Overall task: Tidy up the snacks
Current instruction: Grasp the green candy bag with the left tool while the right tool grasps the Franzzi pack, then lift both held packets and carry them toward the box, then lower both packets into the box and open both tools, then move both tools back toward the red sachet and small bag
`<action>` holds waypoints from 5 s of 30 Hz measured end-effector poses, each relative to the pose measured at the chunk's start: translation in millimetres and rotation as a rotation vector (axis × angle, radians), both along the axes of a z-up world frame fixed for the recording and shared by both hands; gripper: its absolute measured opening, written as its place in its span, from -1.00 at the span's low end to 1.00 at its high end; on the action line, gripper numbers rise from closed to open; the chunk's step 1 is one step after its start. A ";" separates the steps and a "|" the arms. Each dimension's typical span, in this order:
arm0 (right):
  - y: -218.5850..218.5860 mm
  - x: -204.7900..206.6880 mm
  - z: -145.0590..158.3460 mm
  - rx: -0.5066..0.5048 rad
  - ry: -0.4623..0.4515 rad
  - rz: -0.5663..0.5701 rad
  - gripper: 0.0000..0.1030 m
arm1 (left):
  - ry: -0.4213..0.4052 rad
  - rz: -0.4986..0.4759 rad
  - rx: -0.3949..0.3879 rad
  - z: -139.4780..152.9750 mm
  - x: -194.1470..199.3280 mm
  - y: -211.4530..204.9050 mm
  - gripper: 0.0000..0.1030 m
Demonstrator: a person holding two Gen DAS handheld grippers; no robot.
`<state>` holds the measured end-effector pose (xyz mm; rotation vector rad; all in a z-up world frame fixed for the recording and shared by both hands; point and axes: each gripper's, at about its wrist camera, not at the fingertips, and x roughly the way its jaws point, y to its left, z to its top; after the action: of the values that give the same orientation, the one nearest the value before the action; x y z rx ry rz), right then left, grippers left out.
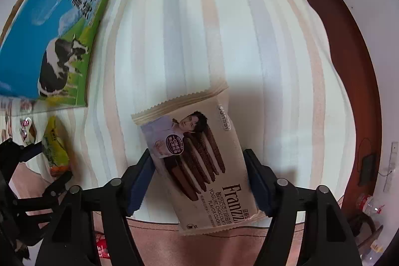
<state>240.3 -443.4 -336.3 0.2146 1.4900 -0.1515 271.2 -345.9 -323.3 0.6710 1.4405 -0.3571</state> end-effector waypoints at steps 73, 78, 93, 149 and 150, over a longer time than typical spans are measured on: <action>71.6 -103.0 -22.7 0.157 0.008 -0.048 0.11 | 0.236 0.478 -0.311 12.0 -21.7 83.0 -0.04; 80.7 -99.1 3.0 0.227 -0.052 -0.056 0.11 | 0.220 0.463 -0.386 45.7 -20.0 80.4 -0.04; 152.1 8.6 159.9 0.395 -0.336 0.109 0.11 | -0.033 0.422 -0.501 198.5 74.2 122.0 -0.04; 197.9 17.4 218.9 -0.118 -0.496 0.107 0.98 | -0.445 0.511 -0.403 246.0 41.7 170.5 0.99; 199.2 12.2 222.7 -0.124 -0.508 0.109 0.98 | -0.451 0.514 -0.412 248.8 36.8 171.2 0.99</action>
<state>252.5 -244.2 -113.5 0.0631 0.9800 -0.0914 308.0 -174.7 -74.5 0.0261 1.0133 -0.0807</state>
